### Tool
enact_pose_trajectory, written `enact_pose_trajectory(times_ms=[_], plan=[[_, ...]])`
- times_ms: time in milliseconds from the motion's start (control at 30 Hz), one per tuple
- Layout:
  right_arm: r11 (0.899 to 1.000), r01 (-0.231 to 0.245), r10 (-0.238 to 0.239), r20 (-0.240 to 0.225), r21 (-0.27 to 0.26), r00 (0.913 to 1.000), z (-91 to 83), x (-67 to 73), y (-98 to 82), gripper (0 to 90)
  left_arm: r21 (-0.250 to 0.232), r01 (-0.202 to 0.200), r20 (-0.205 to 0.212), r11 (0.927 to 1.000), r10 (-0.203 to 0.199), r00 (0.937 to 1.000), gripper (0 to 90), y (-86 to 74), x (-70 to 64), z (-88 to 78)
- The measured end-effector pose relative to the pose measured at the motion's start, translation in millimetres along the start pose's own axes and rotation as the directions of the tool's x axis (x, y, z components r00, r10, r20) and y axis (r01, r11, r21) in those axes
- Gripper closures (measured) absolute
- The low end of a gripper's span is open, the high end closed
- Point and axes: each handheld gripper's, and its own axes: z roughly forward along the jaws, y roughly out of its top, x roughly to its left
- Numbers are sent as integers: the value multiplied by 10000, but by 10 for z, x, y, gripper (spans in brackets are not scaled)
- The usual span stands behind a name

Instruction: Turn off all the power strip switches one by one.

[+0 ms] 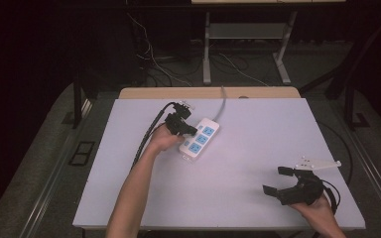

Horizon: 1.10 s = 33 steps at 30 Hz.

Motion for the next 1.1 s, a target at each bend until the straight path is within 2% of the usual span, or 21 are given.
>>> enact_pose_trajectory(times_ms=[167,367,633,700,800,967,1033,1100], plan=[[10000,-7,7,26,-26,10000,-5,-2,0,6,10,137,7,9999,-137,9999,893,-17,31,-17],[10000,-2,2,54,-46,10000,-6,-2,1,6,-212,202,135,9996,-199,9997,894,-48,12,-11],[10000,1,-1,61,-20,10000,-3,5,2,6,-172,255,147,9995,-252,9996,896,-50,21,-10],[10000,25,-25,70,-24,10000,-2,2,2,6,-142,216,37,9997,-216,9998,897,-48,9,-8],[10000,8,-7,76,-29,10000,-4,2,4,6,-9,-81,-272,10000,81,9996,900,-33,-37,3],[10000,82,-81,85,-15,9999,-8,6,3,6,-328,372,82,9988,-370,9993,899,-81,15,-2],[10000,56,-56,92,-31,9999,-8,2,1,6,-413,459,108,9981,-455,9989,899,-91,14,-2],[10000,41,-41,110,-36,9999,-8,-7,2,6,-375,360,46,9986,-359,9993,898,-85,8,-3]])
